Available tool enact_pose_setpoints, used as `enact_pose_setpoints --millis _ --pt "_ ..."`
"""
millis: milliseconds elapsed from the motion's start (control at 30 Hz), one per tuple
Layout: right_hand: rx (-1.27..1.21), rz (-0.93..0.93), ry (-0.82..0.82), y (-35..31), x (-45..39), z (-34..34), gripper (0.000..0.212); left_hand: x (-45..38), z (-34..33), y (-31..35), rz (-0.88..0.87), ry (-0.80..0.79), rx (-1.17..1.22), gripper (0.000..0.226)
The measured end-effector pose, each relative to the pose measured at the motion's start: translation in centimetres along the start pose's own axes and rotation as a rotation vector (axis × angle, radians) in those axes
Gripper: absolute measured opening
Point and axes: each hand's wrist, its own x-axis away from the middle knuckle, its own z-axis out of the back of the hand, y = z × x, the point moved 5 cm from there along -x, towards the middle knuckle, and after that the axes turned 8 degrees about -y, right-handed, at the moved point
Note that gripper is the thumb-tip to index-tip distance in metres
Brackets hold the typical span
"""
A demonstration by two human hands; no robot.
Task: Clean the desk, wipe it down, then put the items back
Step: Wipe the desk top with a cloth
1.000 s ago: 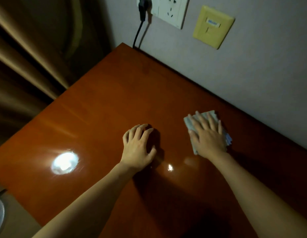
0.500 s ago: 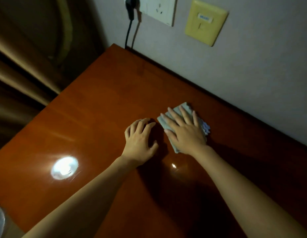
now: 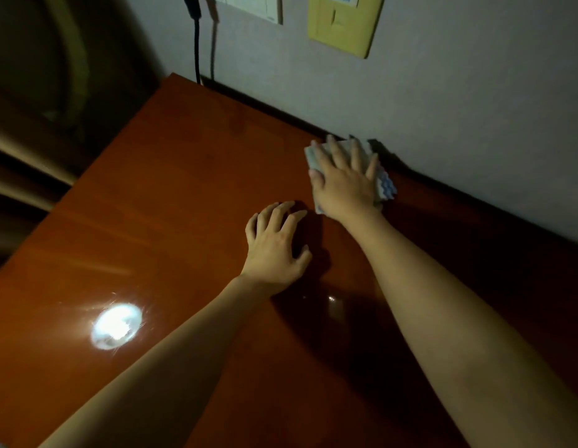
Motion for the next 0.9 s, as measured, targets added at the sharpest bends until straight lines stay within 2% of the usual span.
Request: enact_pose_setpoints --millis 100,267,367,433,533,600,733,900 --pt "0.052 0.116 0.003 -0.4 2.6 -1.0 0.052 0.4 0.0 -0.1 -0.020 -0.036 0.012 0.068" --pt "0.065 0.101 -0.029 3.9 8.8 -2.6 0.053 1.0 -0.2 0.1 -0.008 -0.062 0.006 0.072" --pt "0.043 -0.057 -0.023 8.9 10.8 -2.5 0.059 0.9 -0.4 0.0 -0.016 -0.065 0.015 0.072" --pt "0.000 -0.203 0.010 11.5 10.6 -2.1 0.056 1.0 -0.4 0.0 -0.031 -0.063 0.024 0.071" --pt "-0.072 -0.384 0.051 12.0 8.3 -1.0 0.053 1.6 -0.3 -0.1 -0.061 -0.051 0.029 0.069" --pt "-0.117 -0.424 0.060 10.5 6.2 -0.5 0.052 2.2 -0.4 -0.1 -0.077 -0.054 0.032 0.068" --pt "-0.073 -0.262 0.016 5.0 4.4 -1.1 0.054 3.6 -0.9 0.1 -0.101 -0.057 0.025 0.067" --pt "0.057 0.014 -0.036 1.4 10.5 -3.3 0.056 4.4 -1.3 0.0 -0.083 -0.052 0.002 0.071"
